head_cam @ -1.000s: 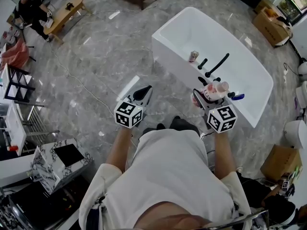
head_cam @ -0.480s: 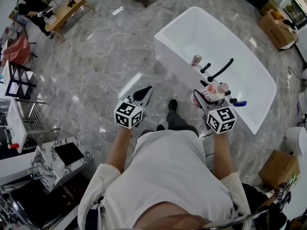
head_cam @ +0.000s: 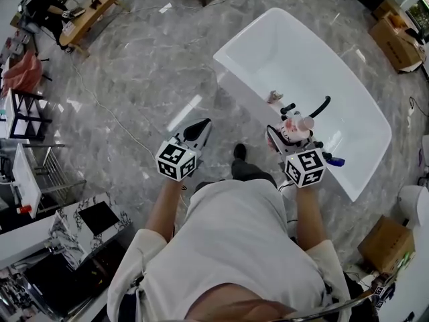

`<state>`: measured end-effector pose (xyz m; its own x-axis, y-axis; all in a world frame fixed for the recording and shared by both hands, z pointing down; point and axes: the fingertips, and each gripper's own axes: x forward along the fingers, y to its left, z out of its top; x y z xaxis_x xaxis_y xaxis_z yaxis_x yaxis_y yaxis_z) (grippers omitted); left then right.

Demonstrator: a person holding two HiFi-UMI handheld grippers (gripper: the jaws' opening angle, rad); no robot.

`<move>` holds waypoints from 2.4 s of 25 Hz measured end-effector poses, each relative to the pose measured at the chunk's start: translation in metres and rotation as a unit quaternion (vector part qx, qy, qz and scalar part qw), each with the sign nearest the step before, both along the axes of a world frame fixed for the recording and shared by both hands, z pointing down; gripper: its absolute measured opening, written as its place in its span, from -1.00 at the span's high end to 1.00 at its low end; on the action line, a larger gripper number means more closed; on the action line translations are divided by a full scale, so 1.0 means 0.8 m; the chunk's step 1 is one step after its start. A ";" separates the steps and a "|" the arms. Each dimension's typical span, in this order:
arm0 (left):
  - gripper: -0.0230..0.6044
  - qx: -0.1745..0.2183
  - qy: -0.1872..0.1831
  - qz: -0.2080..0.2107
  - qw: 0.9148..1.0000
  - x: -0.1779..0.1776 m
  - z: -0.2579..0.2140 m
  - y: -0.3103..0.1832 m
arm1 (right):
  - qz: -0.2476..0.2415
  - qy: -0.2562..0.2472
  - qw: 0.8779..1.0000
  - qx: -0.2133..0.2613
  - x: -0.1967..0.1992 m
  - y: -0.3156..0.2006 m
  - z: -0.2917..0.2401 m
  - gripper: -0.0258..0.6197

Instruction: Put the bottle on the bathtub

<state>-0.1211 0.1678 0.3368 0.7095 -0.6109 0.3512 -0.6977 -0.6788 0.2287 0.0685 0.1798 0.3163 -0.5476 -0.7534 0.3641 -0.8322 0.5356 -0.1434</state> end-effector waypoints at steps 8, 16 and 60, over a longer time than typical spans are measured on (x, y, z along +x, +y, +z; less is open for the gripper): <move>0.90 -0.019 -0.007 -0.018 1.000 0.036 0.018 -0.106 | -0.021 0.003 1.000 -0.020 0.032 -0.118 0.027 0.19; 0.90 -0.036 -0.018 -0.028 0.999 0.064 0.038 -0.174 | -0.031 -0.007 0.999 -0.038 0.051 -0.190 0.058 0.19; 0.90 -0.110 -0.047 0.085 0.989 0.033 0.298 -0.409 | 0.145 0.005 0.982 -0.124 -0.007 -0.426 0.356 0.19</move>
<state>-0.0949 -0.1597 0.5751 0.7527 -0.3876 0.5323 -0.6036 -0.7290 0.3228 0.0628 -0.1613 0.6008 -0.3186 -0.7643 0.5606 -0.9466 0.2253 -0.2307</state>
